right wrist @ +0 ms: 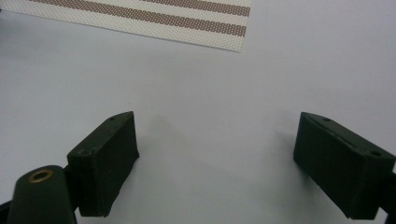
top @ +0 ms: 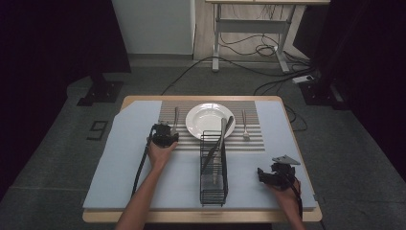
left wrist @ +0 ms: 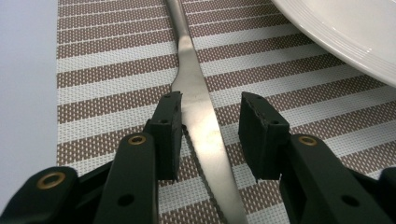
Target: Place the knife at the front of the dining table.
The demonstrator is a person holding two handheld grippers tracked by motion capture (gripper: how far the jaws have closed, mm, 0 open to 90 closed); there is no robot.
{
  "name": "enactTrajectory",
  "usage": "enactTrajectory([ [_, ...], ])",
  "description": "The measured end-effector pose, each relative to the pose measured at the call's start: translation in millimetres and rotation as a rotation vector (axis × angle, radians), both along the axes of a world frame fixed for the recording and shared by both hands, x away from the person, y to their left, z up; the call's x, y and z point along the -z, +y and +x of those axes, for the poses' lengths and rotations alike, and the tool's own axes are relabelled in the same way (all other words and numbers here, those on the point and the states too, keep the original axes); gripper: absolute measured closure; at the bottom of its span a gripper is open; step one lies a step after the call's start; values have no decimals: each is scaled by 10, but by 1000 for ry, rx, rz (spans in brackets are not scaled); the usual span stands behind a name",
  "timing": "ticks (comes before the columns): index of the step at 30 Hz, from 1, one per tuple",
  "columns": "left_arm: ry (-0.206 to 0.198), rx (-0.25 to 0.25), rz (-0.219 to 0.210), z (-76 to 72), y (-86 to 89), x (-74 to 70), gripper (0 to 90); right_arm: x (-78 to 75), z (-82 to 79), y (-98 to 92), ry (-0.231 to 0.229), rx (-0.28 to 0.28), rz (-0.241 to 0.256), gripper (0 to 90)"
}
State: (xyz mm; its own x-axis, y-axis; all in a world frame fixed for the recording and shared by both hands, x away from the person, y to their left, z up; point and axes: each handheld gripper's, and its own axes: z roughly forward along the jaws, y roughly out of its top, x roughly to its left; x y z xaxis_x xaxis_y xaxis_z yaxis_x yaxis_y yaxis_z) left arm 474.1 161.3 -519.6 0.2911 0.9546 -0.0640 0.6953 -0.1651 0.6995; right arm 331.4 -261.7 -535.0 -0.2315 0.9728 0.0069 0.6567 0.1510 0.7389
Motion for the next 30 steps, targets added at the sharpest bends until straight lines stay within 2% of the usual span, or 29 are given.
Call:
enactTrajectory([
  [3, -17, 12, -1, -31, 11, -25, 549, 0, 0, 0, 0, 0, 0, 132],
  [6, -46, 17, 16, -88, 40, -84, 443, 0, 0, 0, 0, 0, 0, 132],
  [11, -55, 53, -19, -210, 188, -175, 369, 0, 0, 0, 0, 0, 0, 132],
  [14, -63, 89, -57, -324, 295, -233, 349, 0, 0, 0, 0, 0, 0, 132],
  [18, -84, 122, -83, -494, 420, -314, 335, 0, -1, 0, 0, 0, 1, 132],
  [23, -89, 162, -109, -707, 556, -393, 327, 0, -1, -1, 0, 0, 1, 132],
  [30, -96, 193, -109, -1017, 653, -391, 324, 0, -2, -1, 0, 0, 1, 132],
])
